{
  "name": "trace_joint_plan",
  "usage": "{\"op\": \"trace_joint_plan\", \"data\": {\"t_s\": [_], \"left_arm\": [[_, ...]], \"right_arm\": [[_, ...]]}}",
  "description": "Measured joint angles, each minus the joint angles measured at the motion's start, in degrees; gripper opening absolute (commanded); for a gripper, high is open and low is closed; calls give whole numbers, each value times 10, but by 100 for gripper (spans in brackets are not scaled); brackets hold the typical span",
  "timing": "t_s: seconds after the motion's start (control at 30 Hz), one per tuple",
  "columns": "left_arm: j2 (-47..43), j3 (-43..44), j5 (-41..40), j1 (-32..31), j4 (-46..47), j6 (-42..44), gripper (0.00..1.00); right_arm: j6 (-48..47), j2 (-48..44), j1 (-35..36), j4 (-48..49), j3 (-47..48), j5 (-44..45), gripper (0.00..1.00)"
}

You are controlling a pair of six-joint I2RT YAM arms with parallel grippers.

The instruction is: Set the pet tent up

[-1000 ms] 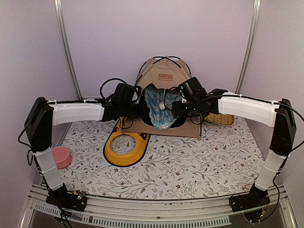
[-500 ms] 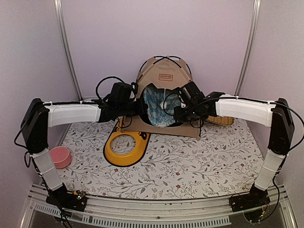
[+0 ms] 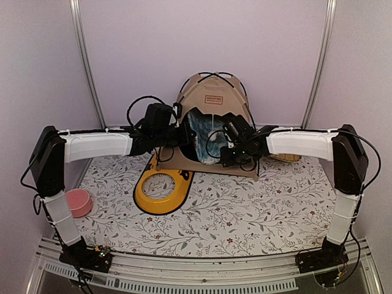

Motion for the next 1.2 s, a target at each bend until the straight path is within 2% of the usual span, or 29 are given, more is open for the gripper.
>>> {"op": "trace_joint_plan", "data": {"t_s": [0.23,0.3,0.4,0.47,0.63,0.77,1.0,1.1,1.2], "left_arm": [[77,61,28,10,-21,9,2],[84,62,28,11,-29,11,10],[103,77,28,16,-44,17,30],[113,85,28,21,-52,20,40],[107,78,30,29,-69,36,59],[71,46,40,27,-75,51,68],[-31,-22,55,16,-71,70,71],[-72,-52,58,7,-68,75,69],[-111,-79,56,0,-69,82,64]], "right_arm": [[2,-12,0,21,-30,-17,46],[2,-12,0,22,-35,-22,46],[2,-12,0,25,-36,-27,46],[2,-12,0,30,-36,-33,47],[3,-26,0,36,-42,-42,52],[2,-67,0,39,-54,-41,59],[-1,-125,-4,53,-54,-39,70],[-5,-146,-6,55,-59,-35,77],[-16,-169,-11,59,-71,-33,78]]}}
